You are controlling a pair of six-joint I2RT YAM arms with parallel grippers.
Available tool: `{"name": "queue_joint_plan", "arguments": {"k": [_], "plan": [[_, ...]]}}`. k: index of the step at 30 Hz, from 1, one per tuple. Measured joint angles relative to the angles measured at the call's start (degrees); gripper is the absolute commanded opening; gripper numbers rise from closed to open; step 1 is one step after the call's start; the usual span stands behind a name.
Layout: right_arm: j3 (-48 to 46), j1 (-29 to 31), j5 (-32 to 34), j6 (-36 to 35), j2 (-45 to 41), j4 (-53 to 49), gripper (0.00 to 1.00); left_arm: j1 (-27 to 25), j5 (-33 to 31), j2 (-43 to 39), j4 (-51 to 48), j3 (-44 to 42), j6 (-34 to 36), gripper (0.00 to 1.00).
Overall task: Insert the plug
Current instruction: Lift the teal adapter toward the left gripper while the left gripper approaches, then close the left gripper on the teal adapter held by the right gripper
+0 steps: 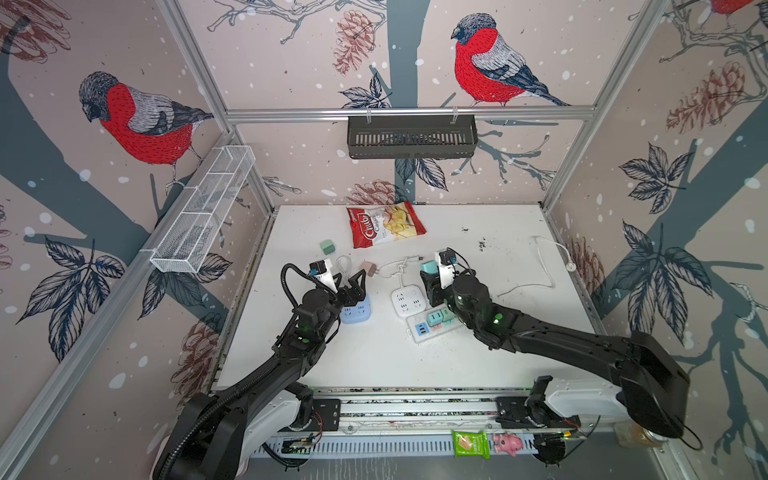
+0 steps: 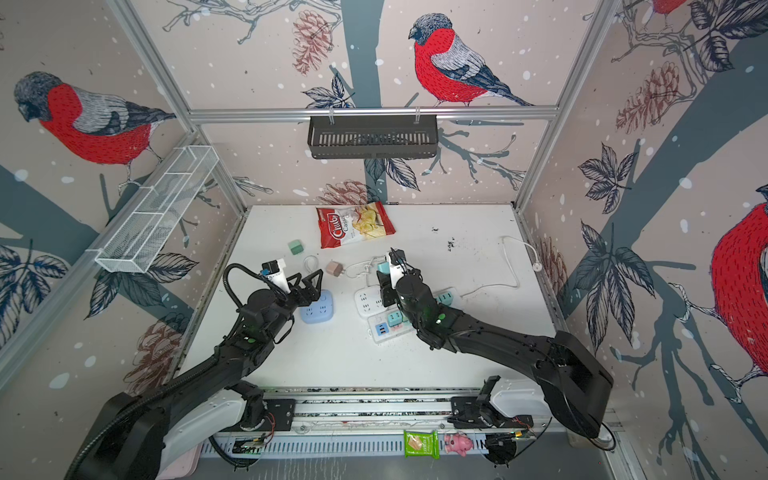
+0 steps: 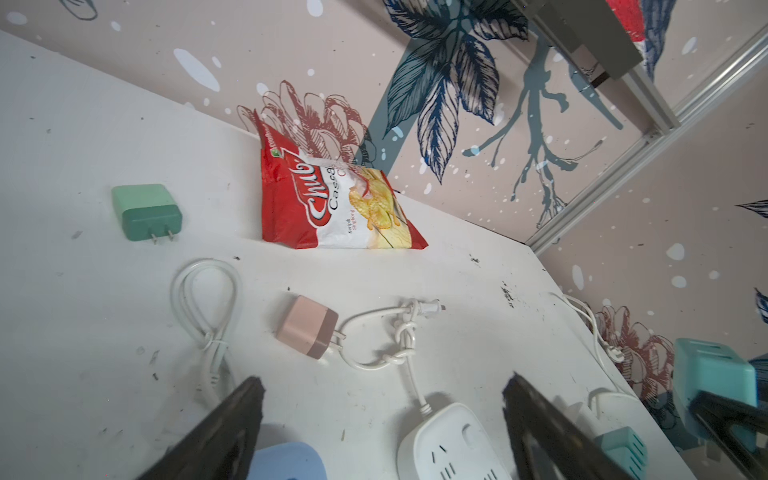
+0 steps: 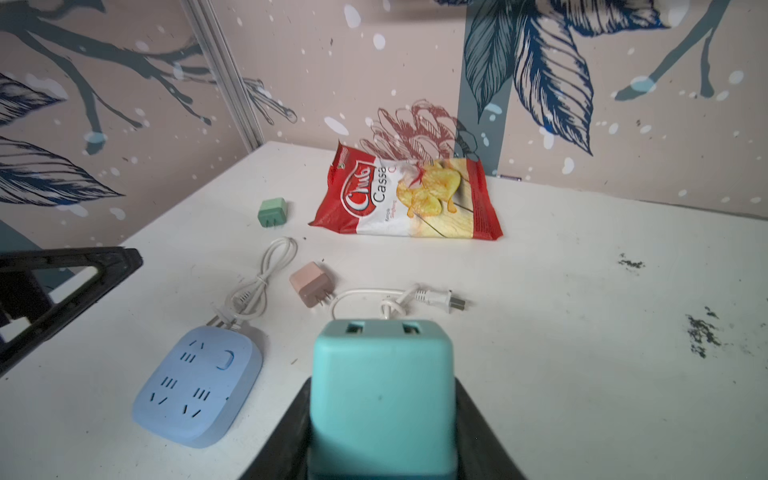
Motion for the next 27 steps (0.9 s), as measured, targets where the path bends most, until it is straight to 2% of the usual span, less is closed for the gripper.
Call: {"name": "queue_joint_plan", "arguments": {"k": [6,13,19,27], "plan": [[-13.66,0.00,-1.38,-8.48,-3.43,21.99,0.01,-1.03,10.91,4.48,8.74,-0.42,1.70,0.86],[-20.72,0.94,-11.28,-24.41,-2.25,38.56,0.00,-4.13,19.21,6.93,14.23,0.35,4.15,0.82],[-21.22,1.01,-13.66,-30.88,-0.24,42.84,0.00,-7.54,20.79,3.91,14.36,0.98,7.43,0.79],[-21.14,2.45,-15.78,-34.84,2.54,44.92,0.01,-11.13,20.76,-0.52,14.10,0.79,11.47,0.74]]}}
